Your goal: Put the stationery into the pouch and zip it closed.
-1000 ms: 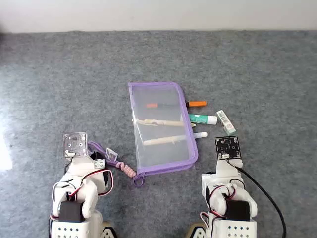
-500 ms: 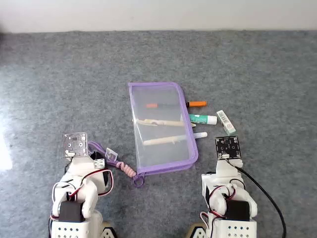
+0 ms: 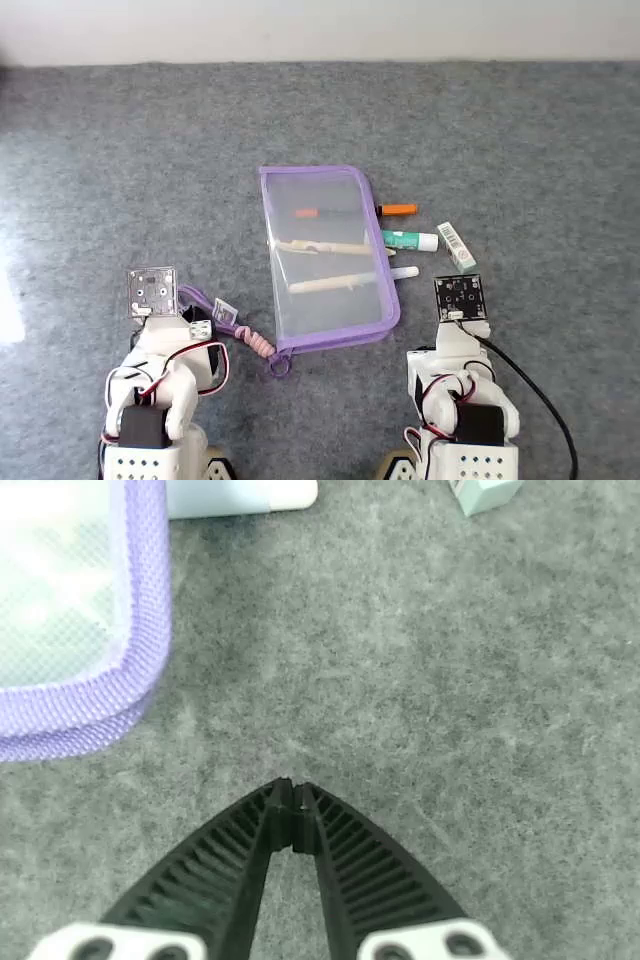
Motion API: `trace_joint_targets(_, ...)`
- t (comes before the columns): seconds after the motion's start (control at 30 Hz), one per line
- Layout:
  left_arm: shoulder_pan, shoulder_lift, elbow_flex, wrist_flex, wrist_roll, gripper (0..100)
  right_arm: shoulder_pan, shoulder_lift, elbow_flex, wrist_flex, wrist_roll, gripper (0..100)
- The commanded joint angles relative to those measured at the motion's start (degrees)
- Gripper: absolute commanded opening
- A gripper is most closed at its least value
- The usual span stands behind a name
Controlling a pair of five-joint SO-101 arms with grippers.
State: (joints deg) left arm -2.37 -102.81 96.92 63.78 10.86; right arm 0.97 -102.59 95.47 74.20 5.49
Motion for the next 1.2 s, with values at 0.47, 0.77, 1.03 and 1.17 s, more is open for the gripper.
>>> trace_joint_targets(0.47,-0.26,-0.44,-0.40,0.53,0.44,1,-0.48,-0.57,0.97,0.40,0.26,0.9)
trace_joint_targets(0.77,-0.26,-0.44,-0.40,0.53,0.44,1,-2.51,-0.57,0.97,0.40,0.53,0.9)
trace_joint_targets(1.03,-0.26,-0.44,-0.40,0.53,0.44,1,-3.56,-0.57,0.97,-0.75,0.70,0.9)
trace_joint_targets(1.17,-0.26,-0.44,-0.40,0.53,0.44,1,-3.56,-0.40,0.79,-9.63,0.26,0.8)
